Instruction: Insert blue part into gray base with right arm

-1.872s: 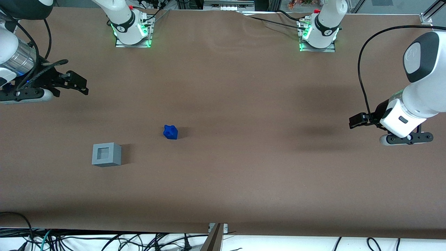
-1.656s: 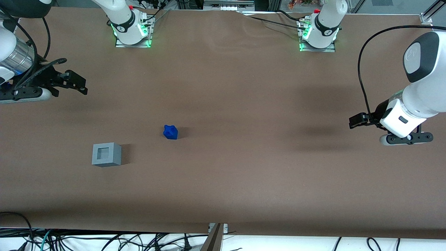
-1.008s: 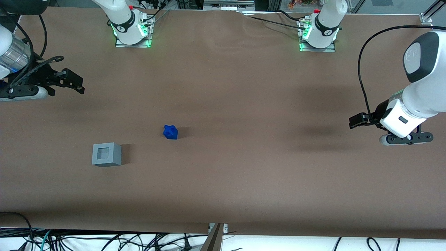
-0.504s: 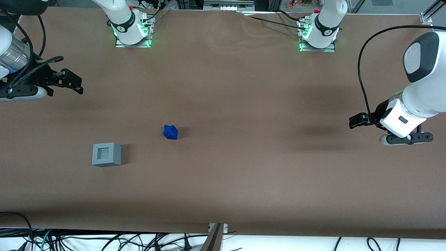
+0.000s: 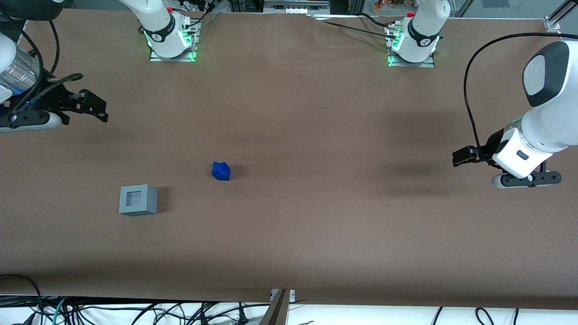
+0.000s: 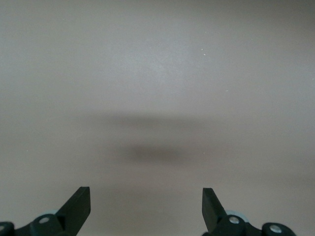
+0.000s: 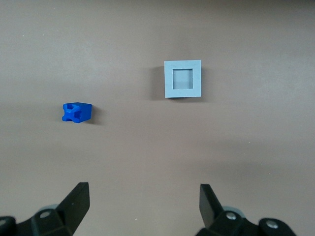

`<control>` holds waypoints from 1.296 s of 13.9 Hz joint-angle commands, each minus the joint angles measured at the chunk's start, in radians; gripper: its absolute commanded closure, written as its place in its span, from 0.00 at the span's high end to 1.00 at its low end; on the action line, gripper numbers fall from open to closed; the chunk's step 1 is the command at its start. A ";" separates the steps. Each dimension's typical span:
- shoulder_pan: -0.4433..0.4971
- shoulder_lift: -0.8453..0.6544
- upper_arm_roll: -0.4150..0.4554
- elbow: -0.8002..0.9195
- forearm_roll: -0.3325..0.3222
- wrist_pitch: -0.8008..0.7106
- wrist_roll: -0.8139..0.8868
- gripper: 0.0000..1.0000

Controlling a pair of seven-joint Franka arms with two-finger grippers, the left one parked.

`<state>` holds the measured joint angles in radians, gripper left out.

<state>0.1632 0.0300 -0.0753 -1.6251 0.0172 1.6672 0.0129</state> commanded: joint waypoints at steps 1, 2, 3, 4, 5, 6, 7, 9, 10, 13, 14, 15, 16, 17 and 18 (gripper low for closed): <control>-0.013 0.001 0.011 0.011 -0.011 -0.018 -0.018 0.99; -0.013 0.001 0.011 0.008 -0.011 -0.018 -0.018 0.99; -0.013 0.001 0.011 0.005 -0.011 -0.018 -0.018 0.99; -0.013 0.001 0.012 0.005 -0.011 -0.018 -0.016 0.99; -0.013 0.001 0.012 0.002 -0.011 -0.018 -0.016 0.99; -0.013 0.002 0.012 -0.001 -0.011 -0.015 -0.014 0.99; -0.013 0.002 0.012 -0.010 -0.011 -0.014 -0.010 0.99; -0.008 0.004 0.018 -0.039 -0.002 0.022 0.001 0.99; -0.002 0.010 0.022 -0.062 0.004 0.064 0.004 0.99; 0.051 0.056 0.055 -0.120 0.007 0.181 0.181 0.99; 0.067 0.066 0.083 -0.175 0.006 0.271 0.246 0.99; 0.079 0.091 0.110 -0.217 0.006 0.363 0.318 0.99; 0.105 0.138 0.126 -0.223 0.006 0.428 0.394 0.99; 0.140 0.189 0.126 -0.220 0.004 0.480 0.465 0.99; 0.174 0.239 0.126 -0.220 0.001 0.555 0.522 0.99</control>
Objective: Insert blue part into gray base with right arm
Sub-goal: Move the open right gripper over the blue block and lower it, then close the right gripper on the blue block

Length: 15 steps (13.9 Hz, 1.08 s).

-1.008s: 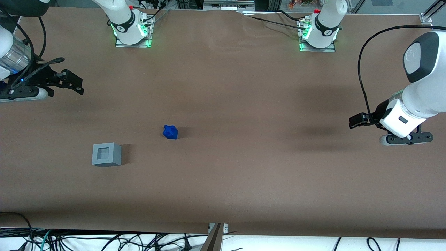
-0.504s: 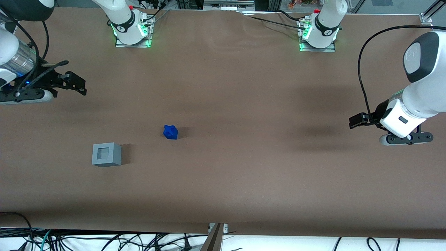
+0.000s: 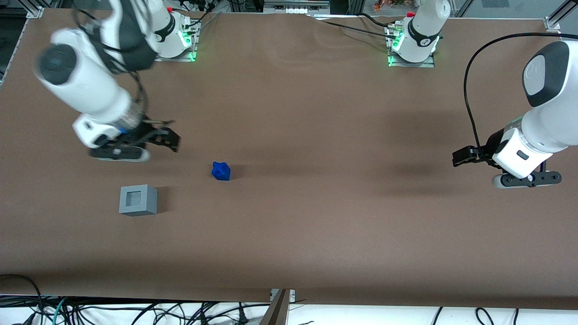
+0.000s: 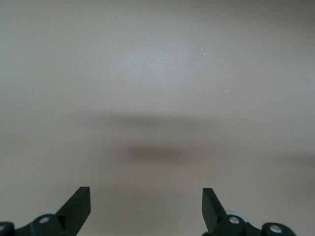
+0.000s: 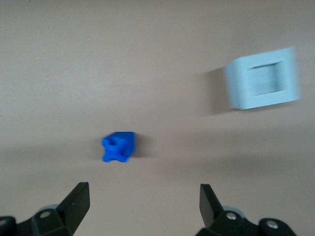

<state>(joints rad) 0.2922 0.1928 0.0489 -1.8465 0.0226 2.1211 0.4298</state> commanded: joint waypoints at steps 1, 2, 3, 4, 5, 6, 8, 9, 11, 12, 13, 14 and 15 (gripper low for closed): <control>0.065 0.124 0.002 0.003 -0.006 0.165 0.148 0.99; 0.083 0.169 0.002 0.003 -0.006 0.218 0.174 0.99; 0.102 0.204 0.002 0.000 -0.007 0.259 0.196 0.99; 0.105 0.230 0.000 -0.003 -0.007 0.282 0.211 0.99; 0.105 0.256 0.002 -0.008 -0.009 0.310 0.219 0.99; 0.105 0.278 0.002 -0.017 -0.010 0.335 0.221 0.99; 0.105 0.290 0.000 -0.048 -0.013 0.361 0.221 0.99; 0.105 0.289 -0.001 -0.059 -0.015 0.361 0.221 0.99; 0.105 0.289 -0.001 -0.071 -0.017 0.361 0.221 0.99; 0.107 0.290 -0.001 -0.082 -0.017 0.364 0.222 0.98; 0.113 0.295 -0.001 -0.092 -0.017 0.376 0.225 0.95; 0.120 0.297 -0.003 -0.105 -0.017 0.393 0.225 0.89; 0.124 0.297 -0.003 -0.111 -0.018 0.404 0.225 0.81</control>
<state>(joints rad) 0.4010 0.5057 0.0482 -1.9169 0.0201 2.4847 0.6295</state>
